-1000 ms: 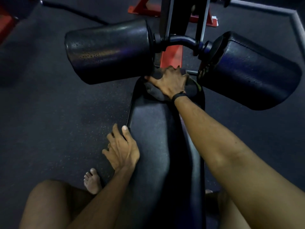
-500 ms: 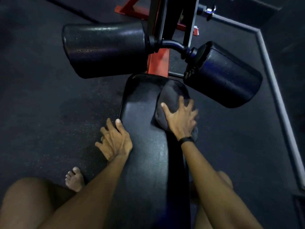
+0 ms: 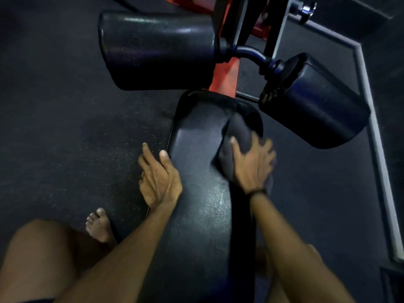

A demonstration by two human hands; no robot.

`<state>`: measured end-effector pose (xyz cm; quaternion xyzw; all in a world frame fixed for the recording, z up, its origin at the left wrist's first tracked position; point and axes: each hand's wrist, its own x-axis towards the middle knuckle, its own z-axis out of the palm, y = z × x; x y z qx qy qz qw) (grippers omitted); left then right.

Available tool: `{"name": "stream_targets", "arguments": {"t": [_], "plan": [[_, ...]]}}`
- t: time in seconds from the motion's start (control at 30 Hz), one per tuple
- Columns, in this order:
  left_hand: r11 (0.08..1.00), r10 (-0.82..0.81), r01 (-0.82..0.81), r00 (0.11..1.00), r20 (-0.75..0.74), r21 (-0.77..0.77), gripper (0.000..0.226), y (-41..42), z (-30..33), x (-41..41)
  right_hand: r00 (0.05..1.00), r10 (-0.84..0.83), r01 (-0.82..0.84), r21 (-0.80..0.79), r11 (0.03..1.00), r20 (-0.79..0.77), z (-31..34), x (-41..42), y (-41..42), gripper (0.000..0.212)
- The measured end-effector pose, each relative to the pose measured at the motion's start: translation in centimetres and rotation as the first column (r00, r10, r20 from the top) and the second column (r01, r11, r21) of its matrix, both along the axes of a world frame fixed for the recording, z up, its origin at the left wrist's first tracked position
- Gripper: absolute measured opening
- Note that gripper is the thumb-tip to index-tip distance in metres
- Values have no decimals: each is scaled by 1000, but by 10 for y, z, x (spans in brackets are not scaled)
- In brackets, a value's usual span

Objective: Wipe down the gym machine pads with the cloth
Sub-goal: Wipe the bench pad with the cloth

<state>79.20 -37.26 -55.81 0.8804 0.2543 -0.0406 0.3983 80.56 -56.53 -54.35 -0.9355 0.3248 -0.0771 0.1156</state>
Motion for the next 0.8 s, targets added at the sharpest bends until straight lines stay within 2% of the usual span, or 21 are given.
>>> {"name": "stream_targets", "arguments": {"t": [0.03, 0.1, 0.2, 0.27, 0.37, 0.43, 0.5, 0.57, 0.67, 0.73, 0.8], "plan": [[1000, 0, 0, 1000, 13, -5, 64, 2, -2, 0, 998, -52, 51, -30, 998, -19, -3, 42, 0, 68], [1000, -11, 12, 999, 43, -26, 69, 2, -1, -2, 995, -59, 48, -131, 990, -83, -3, 101, 7, 68], [998, -13, 17, 997, 73, -52, 72, 2, -1, -2, 991, 87, -105, -193, 976, -103, -3, 125, 38, 65], [997, 9, -3, 996, 87, -74, 72, 2, 1, -3, 955, 275, -292, -198, 936, -109, 0, 94, 53, 62], [989, 70, -53, 991, 118, -141, 70, 2, 3, -5, 819, 566, -574, -114, 811, -98, 7, -9, 60, 56], [984, 84, -59, 986, 146, -166, 73, 3, 3, -6, 723, 680, -690, -106, 716, -119, 9, -82, 45, 57], [986, 70, -44, 984, 162, -158, 75, 3, 3, -7, 681, 724, -731, -155, 665, -108, 4, -115, 3, 59], [989, 52, -28, 985, 165, -144, 74, 2, 2, -7, 731, 675, -681, -158, 715, -101, 1, -92, -37, 60], [992, 32, -13, 989, 145, -128, 73, 2, -2, -6, 923, 384, -385, -178, 906, -42, 0, -3, -38, 57], [995, 14, 0, 990, 137, -104, 73, 1, -2, -6, 962, 264, -273, -210, 939, -74, 0, 53, -11, 56], [996, 12, 0, 991, 135, -86, 70, 1, -2, -5, 960, 267, -279, -218, 935, -86, 0, 76, 28, 55]]}}
